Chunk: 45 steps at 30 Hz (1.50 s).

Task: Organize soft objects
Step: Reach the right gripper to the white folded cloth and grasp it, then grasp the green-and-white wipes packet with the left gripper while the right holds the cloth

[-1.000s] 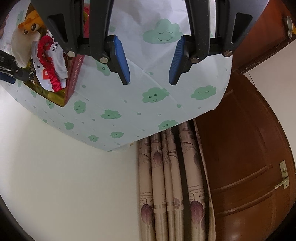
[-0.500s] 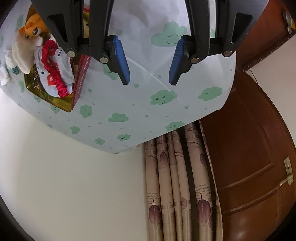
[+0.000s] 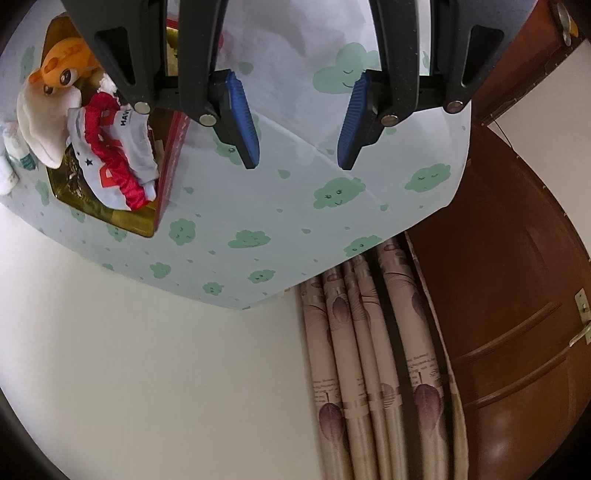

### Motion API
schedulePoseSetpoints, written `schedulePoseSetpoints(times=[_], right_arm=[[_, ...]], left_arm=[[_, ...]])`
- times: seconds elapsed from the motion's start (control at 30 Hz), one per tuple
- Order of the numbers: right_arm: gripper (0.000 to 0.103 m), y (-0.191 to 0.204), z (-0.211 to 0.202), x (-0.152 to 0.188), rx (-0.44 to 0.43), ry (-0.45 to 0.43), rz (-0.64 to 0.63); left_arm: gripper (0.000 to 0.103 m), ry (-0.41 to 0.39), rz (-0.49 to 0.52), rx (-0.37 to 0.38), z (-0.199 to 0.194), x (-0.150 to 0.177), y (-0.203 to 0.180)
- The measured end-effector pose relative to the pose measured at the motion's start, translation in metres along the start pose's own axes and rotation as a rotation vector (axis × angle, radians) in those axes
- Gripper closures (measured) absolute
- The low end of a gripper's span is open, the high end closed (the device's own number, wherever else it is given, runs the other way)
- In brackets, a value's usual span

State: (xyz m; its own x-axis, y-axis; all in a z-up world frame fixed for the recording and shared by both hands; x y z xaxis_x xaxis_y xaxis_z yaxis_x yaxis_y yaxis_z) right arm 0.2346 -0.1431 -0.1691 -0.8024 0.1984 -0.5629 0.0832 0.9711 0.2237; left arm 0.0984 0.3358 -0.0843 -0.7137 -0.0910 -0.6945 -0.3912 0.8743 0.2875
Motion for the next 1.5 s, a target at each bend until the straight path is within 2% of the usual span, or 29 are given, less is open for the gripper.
schedulePoseSetpoints(times=[0.23, 0.43, 0.63, 0.73, 0.8, 0.9, 1.17, 1.3, 1.5], right_arm=[[0.027, -0.010, 0.048, -0.022, 0.006, 0.015, -0.010], [0.027, -0.006, 0.090, -0.040, 0.027, 0.037, -0.059], [0.028, -0.002, 0.124, -0.048, 0.026, 0.058, -0.095], [0.038, 0.001, 0.126, -0.049, -0.001, 0.046, -0.094], [0.054, 0.003, 0.123, -0.048, -0.017, 0.040, -0.086], [0.064, 0.005, 0.118, -0.045, -0.009, 0.019, -0.101], [0.067, -0.014, 0.091, -0.019, 0.008, 0.011, -0.079], [0.067, -0.035, 0.075, -0.004, 0.024, 0.012, -0.067], [0.067, -0.068, 0.049, 0.018, 0.055, -0.002, -0.066]], left_arm=[[0.058, 0.028, 0.013, 0.070, 0.009, 0.006, -0.012], [0.058, 0.041, 0.008, 0.089, 0.008, 0.001, -0.018], [0.058, 0.052, 0.069, 0.095, 0.002, -0.014, -0.034], [0.058, 0.033, 0.101, 0.102, -0.006, -0.026, -0.049], [0.058, 0.014, 0.123, 0.121, -0.013, -0.034, -0.062], [0.058, -0.005, 0.152, 0.164, -0.021, -0.044, -0.085], [0.058, -0.035, 0.274, 0.280, -0.049, -0.052, -0.164], [0.058, -0.038, 0.300, 0.350, -0.061, -0.050, -0.195], [0.058, -0.059, 0.358, 0.393, -0.079, -0.054, -0.235]])
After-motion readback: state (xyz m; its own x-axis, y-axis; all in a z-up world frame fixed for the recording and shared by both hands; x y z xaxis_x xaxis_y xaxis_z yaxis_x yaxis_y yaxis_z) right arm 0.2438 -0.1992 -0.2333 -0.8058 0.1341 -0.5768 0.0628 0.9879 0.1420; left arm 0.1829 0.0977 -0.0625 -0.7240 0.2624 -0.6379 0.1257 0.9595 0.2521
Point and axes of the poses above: each gripper's, at about its wrist camera, not at the fingertips, and z roughly the way its jaws point, y to its left, x to its underside, the point moved 8 cm from there along z, roughly the way its jaws point, and after that the axes turned 15 degrees about z, right-handed, at the moved point
